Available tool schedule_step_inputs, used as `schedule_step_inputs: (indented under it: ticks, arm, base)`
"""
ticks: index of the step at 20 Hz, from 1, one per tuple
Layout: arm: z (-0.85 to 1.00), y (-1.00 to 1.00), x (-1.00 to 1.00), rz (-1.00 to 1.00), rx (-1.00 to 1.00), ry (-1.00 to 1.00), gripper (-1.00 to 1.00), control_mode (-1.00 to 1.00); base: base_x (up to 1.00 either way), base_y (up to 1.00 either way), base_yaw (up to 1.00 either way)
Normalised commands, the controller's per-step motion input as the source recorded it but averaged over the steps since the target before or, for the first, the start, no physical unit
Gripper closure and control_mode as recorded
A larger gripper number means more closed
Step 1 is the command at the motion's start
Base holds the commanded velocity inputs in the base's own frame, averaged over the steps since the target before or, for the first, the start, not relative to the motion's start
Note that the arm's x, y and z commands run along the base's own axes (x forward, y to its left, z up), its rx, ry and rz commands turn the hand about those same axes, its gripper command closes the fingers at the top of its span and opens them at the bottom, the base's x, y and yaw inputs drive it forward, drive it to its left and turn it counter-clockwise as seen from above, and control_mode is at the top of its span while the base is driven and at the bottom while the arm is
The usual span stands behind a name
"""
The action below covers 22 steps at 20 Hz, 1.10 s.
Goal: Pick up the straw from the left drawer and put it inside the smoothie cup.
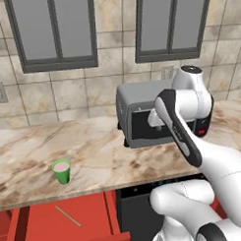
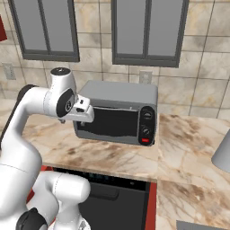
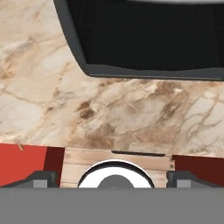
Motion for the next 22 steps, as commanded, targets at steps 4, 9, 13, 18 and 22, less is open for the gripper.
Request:
schedule_step_inputs:
  ticks: [4,9,13,18,22]
  arm:
    - [-0.09,0.0,0.0,-0.02,0.0,0.0,-1.0,1.0]
    - [0.0,0.0,0.0,0.0,0.0,0.0,-1.0,1.0]
    - [0.0,0.0,0.0,0.0,0.0,0.0,-1.0,1.0]
    - [0.0,0.0,0.0,0.0,0.0,0.0,-1.0,1.0]
    - [0.0,0.0,0.0,0.0,0.0,0.0,-1.0,1.0]
  base:
    - [0.0,0.0,0.0]
    - [0.0,0.0,0.0]
    - [-0.34,0.0,0.0]
    - [-0.61,0.0,0.0]
    - [-0.69,0.0,0.0]
